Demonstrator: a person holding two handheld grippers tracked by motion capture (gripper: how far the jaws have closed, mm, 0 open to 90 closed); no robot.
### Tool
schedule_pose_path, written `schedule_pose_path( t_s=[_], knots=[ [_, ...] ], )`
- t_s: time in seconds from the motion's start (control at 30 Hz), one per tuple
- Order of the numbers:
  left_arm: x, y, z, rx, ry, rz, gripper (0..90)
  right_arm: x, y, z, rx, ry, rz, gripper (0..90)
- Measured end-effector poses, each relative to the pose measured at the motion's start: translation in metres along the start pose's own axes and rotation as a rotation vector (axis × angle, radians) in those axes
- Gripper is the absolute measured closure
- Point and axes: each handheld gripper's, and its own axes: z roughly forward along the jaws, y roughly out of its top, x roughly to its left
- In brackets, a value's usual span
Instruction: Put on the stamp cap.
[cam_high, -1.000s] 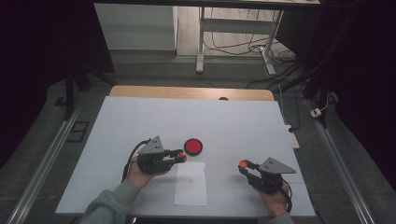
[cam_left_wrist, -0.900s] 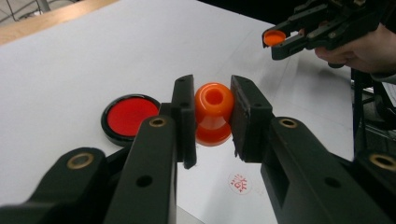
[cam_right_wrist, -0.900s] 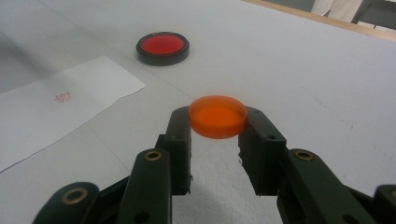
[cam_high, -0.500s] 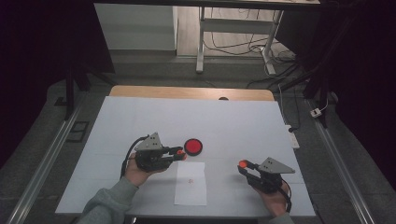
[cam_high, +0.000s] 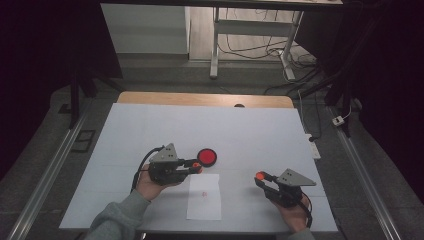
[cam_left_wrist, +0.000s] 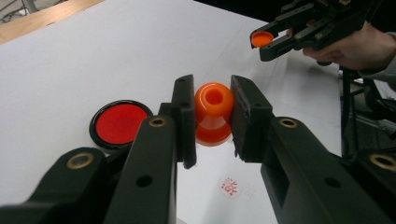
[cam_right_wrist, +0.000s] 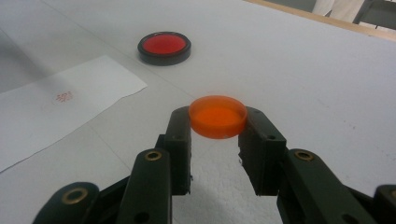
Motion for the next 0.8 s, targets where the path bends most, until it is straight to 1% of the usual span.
schedule_pose_path(
  t_s=[0.13,0.2,0.4,0.53,0.73,0.8],
  knots=[
    [-0.001,0.0,0.0,-0.002,-0.002,0.0,72.0,0.002,0.001,0.001,-0.002,0.002,-0.003,64.4],
    [-0.001,0.0,0.0,-0.002,-0.002,0.0,72.0,0.003,0.001,0.001,-0.005,0.01,-0.004,64.4],
    [-0.001,0.0,-0.001,-0.011,-0.014,-0.014,72.0,0.007,0.002,0.005,0.002,0.024,-0.015,64.5],
    [-0.001,0.0,0.0,-0.01,-0.015,-0.012,72.0,0.008,0.003,0.007,0.003,0.029,-0.019,64.4],
    [-0.001,-0.001,0.001,-0.006,-0.016,-0.012,72.0,0.014,0.006,0.012,-0.001,0.048,-0.02,64.4],
    [-0.001,-0.001,0.001,-0.004,-0.017,-0.011,72.0,0.018,0.007,0.014,-0.009,0.063,-0.018,64.4]
  ],
)
